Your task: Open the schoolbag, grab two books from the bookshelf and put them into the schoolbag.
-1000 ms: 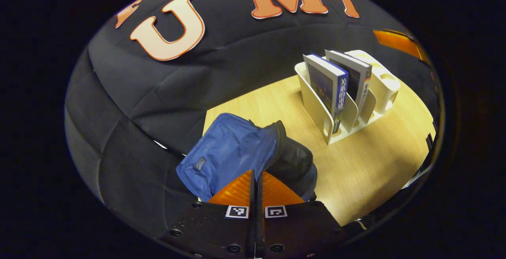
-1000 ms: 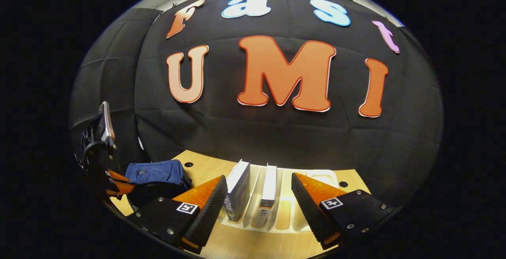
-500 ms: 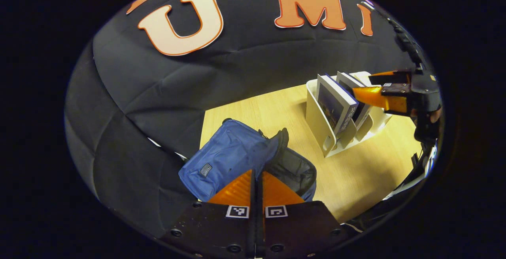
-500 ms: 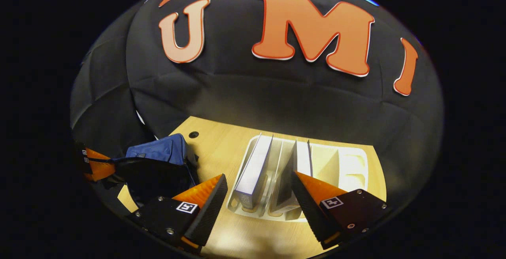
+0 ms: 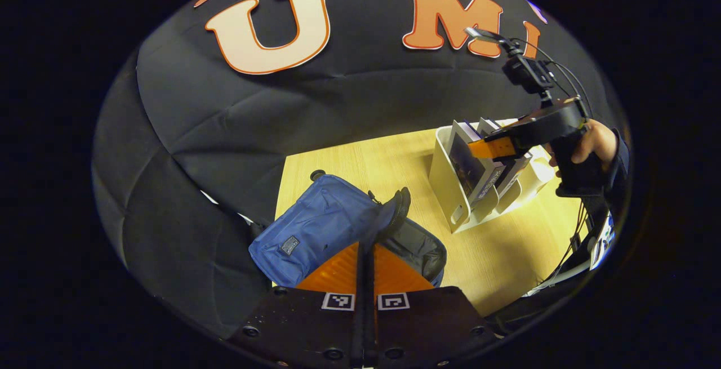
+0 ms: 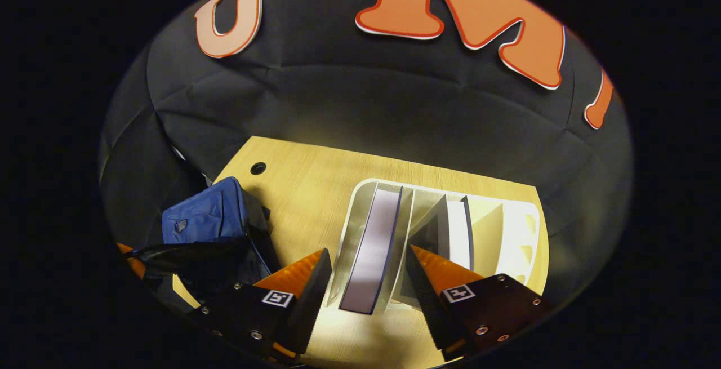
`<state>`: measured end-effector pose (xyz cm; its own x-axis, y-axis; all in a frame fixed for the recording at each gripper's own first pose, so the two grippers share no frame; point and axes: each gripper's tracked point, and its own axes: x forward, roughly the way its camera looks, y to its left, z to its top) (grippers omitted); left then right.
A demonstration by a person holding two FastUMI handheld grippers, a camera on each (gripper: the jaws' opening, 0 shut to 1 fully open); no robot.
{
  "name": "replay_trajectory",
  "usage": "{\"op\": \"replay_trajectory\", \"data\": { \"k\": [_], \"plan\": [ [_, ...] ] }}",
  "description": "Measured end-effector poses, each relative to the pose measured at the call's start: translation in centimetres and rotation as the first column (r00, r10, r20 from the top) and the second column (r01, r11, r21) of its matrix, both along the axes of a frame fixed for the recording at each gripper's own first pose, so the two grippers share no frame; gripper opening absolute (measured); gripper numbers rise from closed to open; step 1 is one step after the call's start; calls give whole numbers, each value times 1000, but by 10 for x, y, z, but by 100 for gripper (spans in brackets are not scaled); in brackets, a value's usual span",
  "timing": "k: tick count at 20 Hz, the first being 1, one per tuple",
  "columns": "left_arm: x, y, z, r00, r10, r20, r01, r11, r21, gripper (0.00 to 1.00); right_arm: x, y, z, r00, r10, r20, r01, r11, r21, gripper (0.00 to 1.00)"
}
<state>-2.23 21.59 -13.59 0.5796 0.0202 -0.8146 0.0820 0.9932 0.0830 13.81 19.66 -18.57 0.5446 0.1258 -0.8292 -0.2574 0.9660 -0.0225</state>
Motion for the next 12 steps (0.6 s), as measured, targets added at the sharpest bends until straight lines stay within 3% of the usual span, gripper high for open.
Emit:
{"op": "replay_trajectory", "data": {
  "k": [1,2,8,10,11,12],
  "plan": [
    [-2,-2,-2,1000,-3,-4,3,1000,-10,1,1,5,-9,999,-5,-32,5,1000,7,68],
    [-3,-4,-3,1000,-4,-5,4,1000,-22,0,1,6,-17,998,-15,-64,15,1000,-1,73],
    [-8,-5,-6,1000,-5,-4,5,999,-49,1,12,-5,-49,987,-87,-137,74,993,-96,45],
    [-9,-8,-7,1000,-5,-7,5,998,-56,1,13,-1,-56,978,-106,-178,92,992,-84,43],
    [-10,-7,-9,1000,-6,-9,6,998,-59,1,13,1,-60,974,-116,-196,103,992,-78,51],
    [-9,-7,-9,1000,-5,-8,5,998,-60,1,11,1,-64,966,-123,-229,107,991,-82,41]
  ]
}}
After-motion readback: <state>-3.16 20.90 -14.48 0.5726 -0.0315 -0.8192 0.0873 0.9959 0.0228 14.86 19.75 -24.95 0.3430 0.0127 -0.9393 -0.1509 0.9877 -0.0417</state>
